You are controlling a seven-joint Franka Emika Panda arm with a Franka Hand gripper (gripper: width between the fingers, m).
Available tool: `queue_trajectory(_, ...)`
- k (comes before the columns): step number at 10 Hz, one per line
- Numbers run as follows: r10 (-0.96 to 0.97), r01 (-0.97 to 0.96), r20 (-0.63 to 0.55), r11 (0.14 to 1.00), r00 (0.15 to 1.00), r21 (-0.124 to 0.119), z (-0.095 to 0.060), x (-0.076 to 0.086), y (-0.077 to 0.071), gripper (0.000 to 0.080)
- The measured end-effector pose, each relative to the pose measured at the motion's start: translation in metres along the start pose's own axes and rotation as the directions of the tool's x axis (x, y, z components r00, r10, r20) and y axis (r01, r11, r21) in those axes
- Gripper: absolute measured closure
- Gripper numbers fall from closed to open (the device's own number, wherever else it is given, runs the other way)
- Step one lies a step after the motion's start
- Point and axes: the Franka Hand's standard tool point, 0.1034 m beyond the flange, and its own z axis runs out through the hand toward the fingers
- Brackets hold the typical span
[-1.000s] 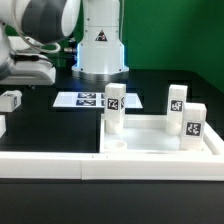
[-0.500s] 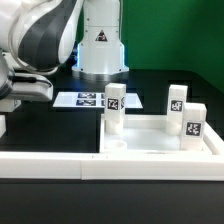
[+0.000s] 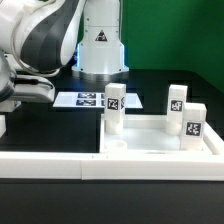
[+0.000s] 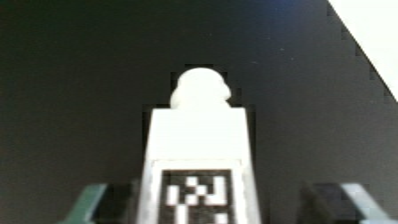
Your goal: Assemble square table
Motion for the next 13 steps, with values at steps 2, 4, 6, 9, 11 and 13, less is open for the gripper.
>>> queue_trajectory(2, 0.000, 0.000, 0.000, 1.000, 1.000, 0.000, 0.000, 0.000, 0.000, 0.0514)
queue_trajectory(4, 0.000, 0.000, 0.000, 1.000, 1.000, 0.000, 0.000, 0.000, 0.000, 0.0514)
queue_trajectory(6, 0.000, 0.000, 0.000, 1.000, 1.000, 0.000, 0.000, 0.000, 0.000, 0.0514)
queue_trajectory(9, 0.000, 0.000, 0.000, 1.000, 1.000, 0.000, 0.000, 0.000, 0.000, 0.0512)
queue_trajectory(11, -0.006, 0.006, -0.002, 1.000, 1.000, 0.003, -0.031, -0.011, -0.007, 0.0512)
queue_trajectory(13, 0.055, -0.053, -0.048, 0.998, 0.997, 0.032, -0.087, -0.030, -0.018, 0.0512)
